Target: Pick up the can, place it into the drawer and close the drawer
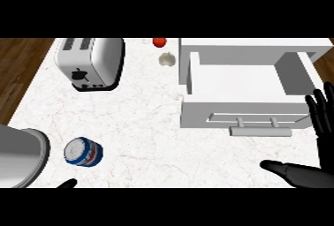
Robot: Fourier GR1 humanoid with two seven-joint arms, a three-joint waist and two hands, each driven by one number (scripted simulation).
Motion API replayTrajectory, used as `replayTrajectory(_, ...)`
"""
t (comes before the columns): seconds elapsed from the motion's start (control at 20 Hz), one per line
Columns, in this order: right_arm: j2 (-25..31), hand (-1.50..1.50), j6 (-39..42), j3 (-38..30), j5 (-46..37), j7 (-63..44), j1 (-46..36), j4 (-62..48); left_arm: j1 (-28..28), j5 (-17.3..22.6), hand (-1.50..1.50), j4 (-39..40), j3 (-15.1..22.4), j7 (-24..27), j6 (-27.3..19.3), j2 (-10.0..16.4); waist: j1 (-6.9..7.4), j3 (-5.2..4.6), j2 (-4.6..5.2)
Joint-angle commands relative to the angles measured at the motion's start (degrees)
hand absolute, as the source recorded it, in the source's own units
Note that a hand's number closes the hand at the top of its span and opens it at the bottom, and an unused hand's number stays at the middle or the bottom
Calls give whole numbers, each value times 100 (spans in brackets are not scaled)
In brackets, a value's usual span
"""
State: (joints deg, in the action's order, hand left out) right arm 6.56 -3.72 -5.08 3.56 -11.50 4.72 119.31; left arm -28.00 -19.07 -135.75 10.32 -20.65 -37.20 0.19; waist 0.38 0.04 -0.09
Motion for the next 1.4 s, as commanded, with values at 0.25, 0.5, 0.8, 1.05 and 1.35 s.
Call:
replayTrajectory(0.25, -131, -150, 29, 47, -57, -175, 141, 267, 518, -381, -150, 361, 25, -386, -215, -11, -34, -5, 4)
replayTrajectory(0.5, 81, -150, 388, -461, 343, 80, 294, 215, 729, -82, -150, 1141, 175, 50, -602, -19, -43, -6, 3)
replayTrajectory(0.8, 1, -150, 314, -306, 14, 106, 87, -34, 427, 252, -150, 1937, 647, 856, -1220, -19, -15, -7, 4)
replayTrajectory(1.05, -70, -150, 443, -346, 203, -144, 680, 879, 1090, 498, -150, 2811, 392, 1021, -1440, -19, -67, -6, 4)
replayTrajectory(1.35, -148, -150, 522, -565, 284, 54, 792, 751, 580, 1887, -150, 3585, 550, 2801, -1859, -19, -33, -9, -1)
